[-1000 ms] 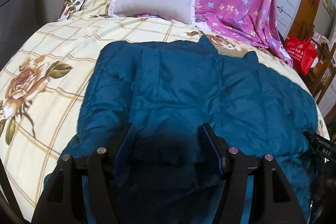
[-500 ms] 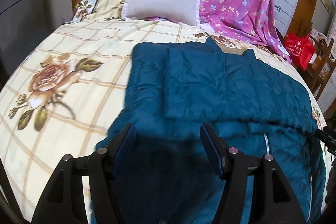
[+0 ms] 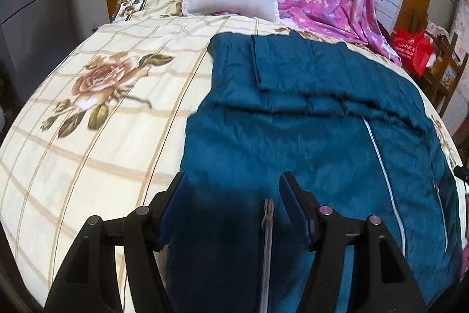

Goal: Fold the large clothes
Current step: 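Move both tools down the jacket to the hem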

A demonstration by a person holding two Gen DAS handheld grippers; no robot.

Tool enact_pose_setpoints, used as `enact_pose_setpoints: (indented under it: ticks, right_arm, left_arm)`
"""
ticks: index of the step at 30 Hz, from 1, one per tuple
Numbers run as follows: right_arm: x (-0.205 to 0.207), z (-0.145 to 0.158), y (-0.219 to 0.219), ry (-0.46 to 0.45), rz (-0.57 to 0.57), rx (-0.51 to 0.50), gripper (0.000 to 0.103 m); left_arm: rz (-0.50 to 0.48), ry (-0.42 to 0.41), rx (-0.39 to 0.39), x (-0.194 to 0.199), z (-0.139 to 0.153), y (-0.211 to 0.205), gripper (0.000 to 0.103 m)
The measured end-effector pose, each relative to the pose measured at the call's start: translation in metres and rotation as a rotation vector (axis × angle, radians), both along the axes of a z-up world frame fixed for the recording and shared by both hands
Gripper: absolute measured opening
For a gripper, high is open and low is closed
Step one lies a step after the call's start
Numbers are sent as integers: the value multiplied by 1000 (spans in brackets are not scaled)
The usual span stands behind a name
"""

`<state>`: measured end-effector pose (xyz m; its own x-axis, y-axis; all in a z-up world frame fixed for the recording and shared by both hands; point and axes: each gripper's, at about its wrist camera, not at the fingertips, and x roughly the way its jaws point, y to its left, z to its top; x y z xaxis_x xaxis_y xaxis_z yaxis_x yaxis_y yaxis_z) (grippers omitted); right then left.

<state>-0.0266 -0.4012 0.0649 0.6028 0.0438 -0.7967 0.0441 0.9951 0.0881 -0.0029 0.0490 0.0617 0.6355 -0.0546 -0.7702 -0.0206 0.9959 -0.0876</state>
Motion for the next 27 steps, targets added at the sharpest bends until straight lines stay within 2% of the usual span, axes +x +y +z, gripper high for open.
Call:
enact_pose_setpoints:
  ticks: [7,13,27]
  right_arm:
    - [-39,-9,4,31,24,-51,91]
    - [-68,-22,3,62,25,-18,91]
    - [-100,-30,-2,94,31,-31,91]
  left_arm:
    - [-25,15,38,-37,-7,0,53]
    - [-36,15,59,-57,-8,2,53]
    - [-30,47,71,-92,-15,13,53]
